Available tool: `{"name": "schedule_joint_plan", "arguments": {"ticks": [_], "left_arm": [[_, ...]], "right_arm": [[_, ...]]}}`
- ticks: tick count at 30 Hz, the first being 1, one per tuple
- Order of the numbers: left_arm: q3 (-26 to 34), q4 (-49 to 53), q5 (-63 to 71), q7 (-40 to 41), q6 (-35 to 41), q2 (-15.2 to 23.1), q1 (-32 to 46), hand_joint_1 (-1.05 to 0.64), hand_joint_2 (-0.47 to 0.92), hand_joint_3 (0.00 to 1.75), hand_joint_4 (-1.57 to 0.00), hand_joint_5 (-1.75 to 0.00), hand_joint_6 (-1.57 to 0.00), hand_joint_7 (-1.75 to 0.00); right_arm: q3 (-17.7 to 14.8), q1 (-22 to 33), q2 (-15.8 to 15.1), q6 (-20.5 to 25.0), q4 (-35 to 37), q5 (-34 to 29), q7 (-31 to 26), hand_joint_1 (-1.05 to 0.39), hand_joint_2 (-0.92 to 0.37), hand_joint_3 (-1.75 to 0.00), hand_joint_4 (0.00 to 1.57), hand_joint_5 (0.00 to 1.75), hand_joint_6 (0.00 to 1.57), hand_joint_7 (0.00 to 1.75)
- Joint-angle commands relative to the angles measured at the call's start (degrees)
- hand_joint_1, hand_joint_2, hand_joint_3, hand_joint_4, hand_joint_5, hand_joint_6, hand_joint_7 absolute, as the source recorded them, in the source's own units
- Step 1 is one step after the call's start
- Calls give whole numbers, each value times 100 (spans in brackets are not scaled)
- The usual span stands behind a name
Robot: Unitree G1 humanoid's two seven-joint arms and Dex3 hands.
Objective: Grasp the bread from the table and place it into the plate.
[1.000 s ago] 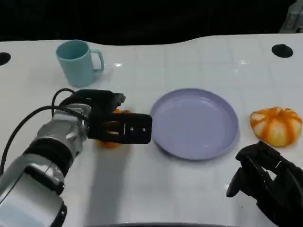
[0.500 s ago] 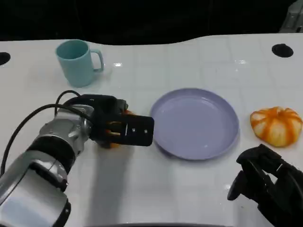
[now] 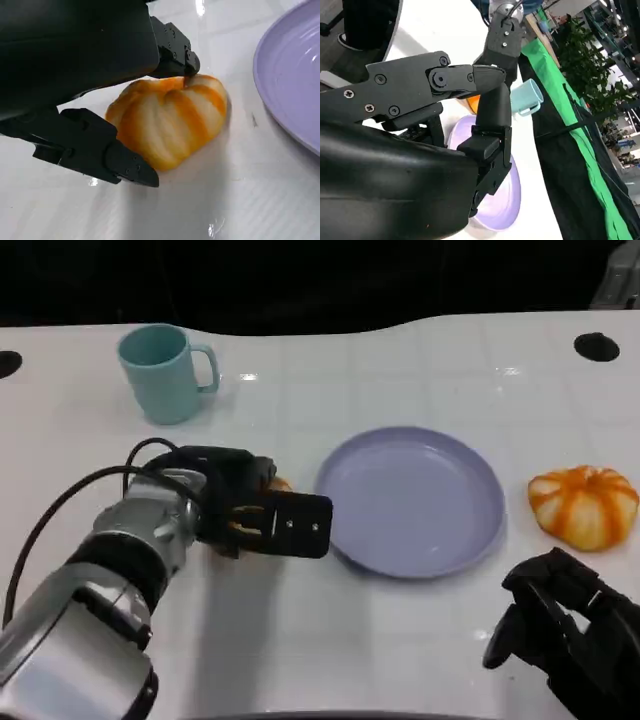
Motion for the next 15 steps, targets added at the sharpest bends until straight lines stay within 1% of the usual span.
{"name": "schedule_joint_plan", "arguments": {"ticks": [1,3,6,10,13,15], "left_arm": [[-7,143,-50,606,-105,-21,203,-22,85,0,-15,-5,-23,-2],[40,170,-94,1006,-235,-33,317,-19,86,0,-30,-9,-35,-4],[97,219,-151,1399,-348,-51,430,-15,88,1,-45,-10,-46,-3],[120,259,-204,1745,-537,-31,561,-14,91,2,-56,-12,-52,-4],[121,278,-217,1914,-660,-1,637,-17,92,14,-72,-19,-65,-8],[123,294,-223,1946,-683,3,644,-17,92,19,-78,-22,-70,-8]], "right_arm": [[-76,73,-80,-21,-114,34,13,-52,-92,-25,58,174,50,144],[-82,82,-92,-36,-113,39,39,-52,-92,-25,58,174,50,144],[-98,92,-96,-19,-123,61,35,-52,-92,-26,57,174,50,143],[-111,116,-91,19,-168,102,-4,-51,-92,-24,57,174,49,143],[-113,134,-115,-33,-158,87,40,-51,-92,-25,56,174,49,143],[-112,136,-119,-32,-158,89,38,-51,-92,-25,56,174,49,143]]}}
